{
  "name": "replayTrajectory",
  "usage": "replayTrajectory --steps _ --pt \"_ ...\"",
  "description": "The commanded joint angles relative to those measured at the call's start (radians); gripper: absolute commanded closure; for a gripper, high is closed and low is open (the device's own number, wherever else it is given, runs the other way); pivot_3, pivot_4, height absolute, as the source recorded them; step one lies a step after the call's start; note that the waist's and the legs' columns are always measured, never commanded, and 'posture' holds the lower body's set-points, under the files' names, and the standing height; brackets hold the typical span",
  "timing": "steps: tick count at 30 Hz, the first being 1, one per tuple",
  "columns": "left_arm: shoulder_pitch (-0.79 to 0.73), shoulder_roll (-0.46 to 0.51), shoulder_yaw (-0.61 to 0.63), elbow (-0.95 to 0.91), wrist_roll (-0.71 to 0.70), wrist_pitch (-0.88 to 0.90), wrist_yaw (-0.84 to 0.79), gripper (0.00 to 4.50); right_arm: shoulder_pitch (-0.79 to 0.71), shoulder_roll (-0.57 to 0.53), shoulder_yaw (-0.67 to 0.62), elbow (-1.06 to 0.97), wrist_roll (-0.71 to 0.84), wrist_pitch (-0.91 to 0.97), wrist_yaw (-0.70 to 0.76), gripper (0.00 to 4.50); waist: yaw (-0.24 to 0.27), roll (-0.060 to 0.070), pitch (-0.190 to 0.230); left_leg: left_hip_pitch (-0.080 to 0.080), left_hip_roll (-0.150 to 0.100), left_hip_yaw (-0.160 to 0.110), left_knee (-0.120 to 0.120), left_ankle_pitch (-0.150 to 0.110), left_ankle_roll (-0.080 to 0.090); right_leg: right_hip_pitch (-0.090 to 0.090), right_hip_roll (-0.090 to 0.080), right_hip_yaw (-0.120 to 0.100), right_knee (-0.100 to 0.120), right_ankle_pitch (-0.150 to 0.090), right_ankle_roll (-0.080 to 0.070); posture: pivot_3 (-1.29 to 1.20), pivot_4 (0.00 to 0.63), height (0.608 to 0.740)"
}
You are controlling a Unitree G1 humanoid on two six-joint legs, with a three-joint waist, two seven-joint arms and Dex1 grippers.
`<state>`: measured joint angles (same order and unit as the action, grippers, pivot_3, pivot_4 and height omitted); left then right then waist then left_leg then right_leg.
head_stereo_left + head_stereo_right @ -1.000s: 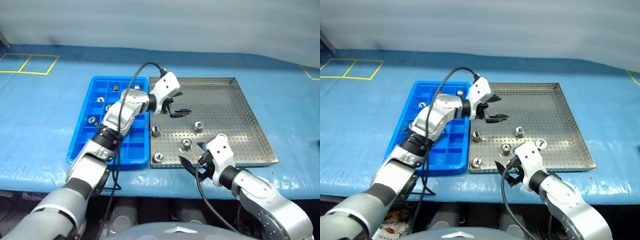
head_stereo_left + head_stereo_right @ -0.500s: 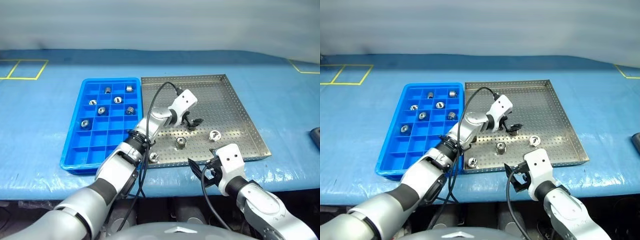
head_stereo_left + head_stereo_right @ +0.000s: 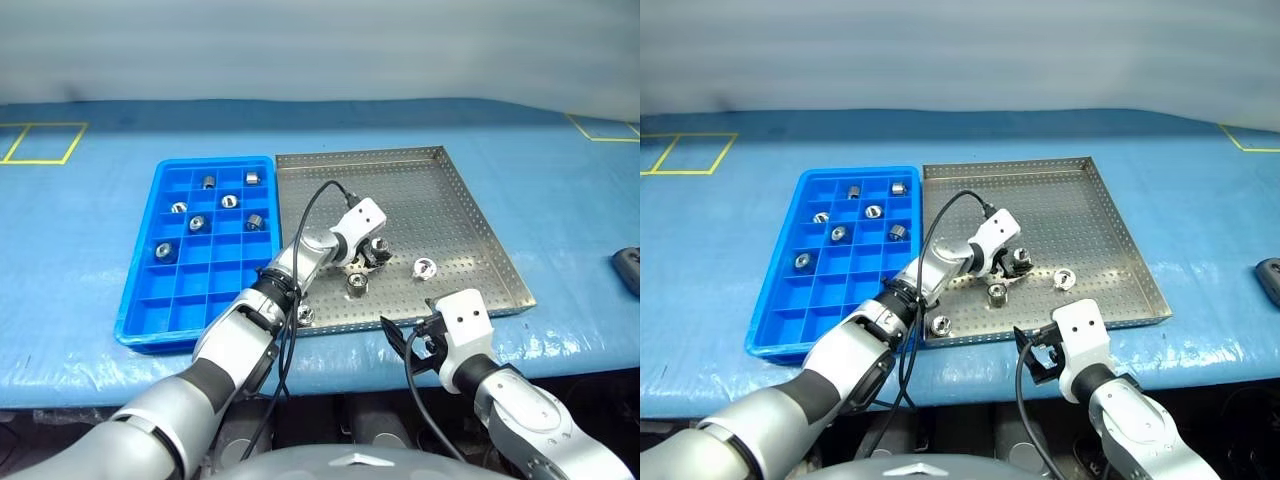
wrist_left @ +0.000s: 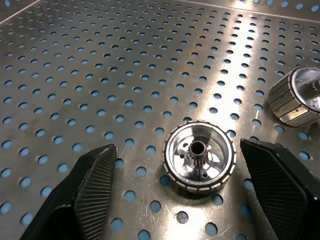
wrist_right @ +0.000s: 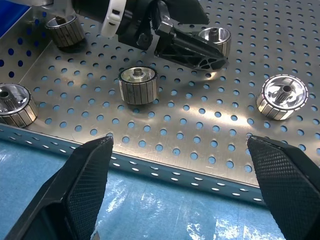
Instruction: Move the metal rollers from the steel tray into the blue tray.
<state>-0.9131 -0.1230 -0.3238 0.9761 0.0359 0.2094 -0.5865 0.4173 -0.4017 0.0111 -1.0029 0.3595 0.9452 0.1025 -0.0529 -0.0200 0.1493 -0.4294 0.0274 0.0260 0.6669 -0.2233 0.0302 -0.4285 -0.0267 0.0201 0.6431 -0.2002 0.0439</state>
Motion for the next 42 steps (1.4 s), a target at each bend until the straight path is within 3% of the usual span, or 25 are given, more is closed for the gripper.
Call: replayTrajectory --steps 1,6,12,20,24,30,42 --pt "0.003 -0.075 0.012 -0.005 -0.006 -0.026 -0.013 1.11 -0.003 0.003 -0.003 -0.044 -0.004 -0.017 -0.005 0.00 -0.002 0.000 0.000 0.000 0.000 0.000 0.000 0.000 0.000 0.000 0.000 0.000 0.000 0.000 0.000 -0.17 0.150 0.740" --pt "0.014 -0.072 0.022 -0.037 -0.021 -0.020 -0.028 2.79 -0.010 0.006 -0.001 -0.044 -0.006 -0.013 -0.003 0.00 -0.011 0.000 0.000 0.000 0.000 0.000 0.000 0.000 0.000 0.000 0.000 0.000 0.000 0.000 0.000 -0.16 0.150 0.740" --pt "0.029 -0.041 0.078 -0.162 -0.073 0.019 -0.026 2.81 -0.063 -0.003 0.018 -0.018 -0.002 -0.006 0.018 0.00 -0.011 0.000 0.000 0.000 0.001 0.000 0.000 0.000 0.000 0.000 0.000 0.000 0.000 0.000 0.000 -0.10 0.150 0.740" --pt "0.150 0.079 0.165 -0.654 -0.150 0.207 0.006 2.81 -0.236 -0.028 0.082 0.078 0.007 0.004 0.085 0.00 0.004 0.000 0.000 0.001 0.001 0.000 -0.001 0.000 0.000 0.000 0.000 0.001 0.001 0.000 0.000 0.03 0.150 0.740" --pt "0.253 0.195 0.220 -0.945 -0.181 0.324 0.025 2.81 -0.376 -0.044 0.154 0.163 0.005 -0.005 0.145 0.00 0.017 0.001 0.000 0.002 0.001 0.001 -0.001 0.000 0.000 0.000 0.002 0.002 0.002 0.000 0.000 0.12 0.150 0.740" --pt "0.431 0.399 0.240 -1.231 -0.189 0.441 0.009 2.81 -0.521 -0.043 0.251 0.264 -0.007 -0.029 0.218 0.00 0.070 0.000 0.000 0.003 0.001 -0.001 -0.003 0.000 0.000 0.001 0.002 0.000 0.001 0.000 -0.001 0.19 0.150 0.740" --pt "0.750 0.558 0.380 -1.591 -0.227 0.650 0.100 2.81 -0.597 -0.012 0.361 0.366 -0.019 -0.078 0.311 0.00 0.154 -0.001 0.001 0.001 0.002 -0.003 -0.002 0.001 -0.001 0.001 -0.002 -0.004 0.000 0.000 -0.001 0.34 0.150 0.740"
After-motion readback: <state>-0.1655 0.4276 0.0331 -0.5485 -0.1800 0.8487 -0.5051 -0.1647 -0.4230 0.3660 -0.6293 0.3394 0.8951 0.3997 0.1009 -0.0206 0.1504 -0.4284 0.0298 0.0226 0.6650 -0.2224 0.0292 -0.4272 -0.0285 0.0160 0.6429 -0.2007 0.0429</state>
